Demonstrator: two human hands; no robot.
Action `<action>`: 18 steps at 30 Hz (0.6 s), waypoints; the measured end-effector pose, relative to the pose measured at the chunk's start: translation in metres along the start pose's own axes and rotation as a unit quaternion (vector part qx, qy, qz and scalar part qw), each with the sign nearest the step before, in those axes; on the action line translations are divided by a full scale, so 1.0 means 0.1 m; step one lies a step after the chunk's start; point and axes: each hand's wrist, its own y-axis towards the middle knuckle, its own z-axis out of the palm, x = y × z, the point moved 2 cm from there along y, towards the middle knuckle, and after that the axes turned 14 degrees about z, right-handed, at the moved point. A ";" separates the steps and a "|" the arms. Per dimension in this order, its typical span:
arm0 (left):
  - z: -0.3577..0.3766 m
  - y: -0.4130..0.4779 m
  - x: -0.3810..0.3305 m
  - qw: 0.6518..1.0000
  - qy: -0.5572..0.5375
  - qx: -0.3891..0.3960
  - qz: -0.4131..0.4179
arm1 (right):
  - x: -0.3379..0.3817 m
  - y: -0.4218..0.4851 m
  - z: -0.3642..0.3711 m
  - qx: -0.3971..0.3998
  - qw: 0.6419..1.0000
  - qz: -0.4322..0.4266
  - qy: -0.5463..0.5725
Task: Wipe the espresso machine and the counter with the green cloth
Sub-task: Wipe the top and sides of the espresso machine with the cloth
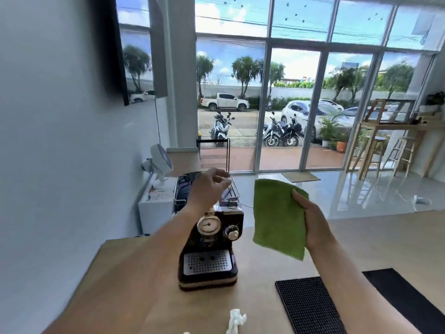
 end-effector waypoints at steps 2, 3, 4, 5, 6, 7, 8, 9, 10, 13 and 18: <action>-0.37 0.08 0.19 0.993 0.049 -0.089 -0.053 | 0.17 0.25 0.14 0.006 0.999 -0.031 0.028; -0.53 0.10 0.33 0.987 0.068 -0.113 -0.090 | 0.24 0.41 0.21 0.015 0.998 -0.042 0.035; -0.68 0.13 0.50 0.980 0.077 -0.126 -0.130 | 0.30 0.57 0.30 0.020 0.998 -0.044 0.039; -0.77 0.15 0.64 0.975 0.070 -0.131 -0.165 | 0.36 0.74 0.37 0.022 0.998 -0.046 0.037; -0.84 0.19 0.81 0.971 0.055 -0.130 -0.192 | 0.40 0.92 0.47 0.022 0.998 -0.046 0.030; -0.88 0.20 0.92 0.968 0.038 -0.124 -0.213 | 0.42 1.09 0.57 0.019 0.999 -0.042 0.014; -0.88 0.22 1.01 0.967 0.018 -0.118 -0.225 | 0.44 1.24 0.67 0.011 0.999 -0.037 -0.011; -0.85 0.26 1.07 0.968 -0.003 -0.110 -0.227 | 0.44 1.41 0.77 0.005 0.999 -0.025 -0.045; -0.79 0.29 1.11 0.967 -0.018 -0.100 -0.234 | 0.43 1.56 0.85 0.001 0.996 -0.020 -0.087; -0.61 0.37 1.21 0.961 -0.038 -0.081 -0.261 | 0.36 1.97 1.18 -0.002 0.974 -0.039 -0.225; -0.41 0.37 1.47 0.954 -0.054 -0.077 -0.284 | 0.20 2.49 1.61 -0.020 0.887 -0.035 -0.461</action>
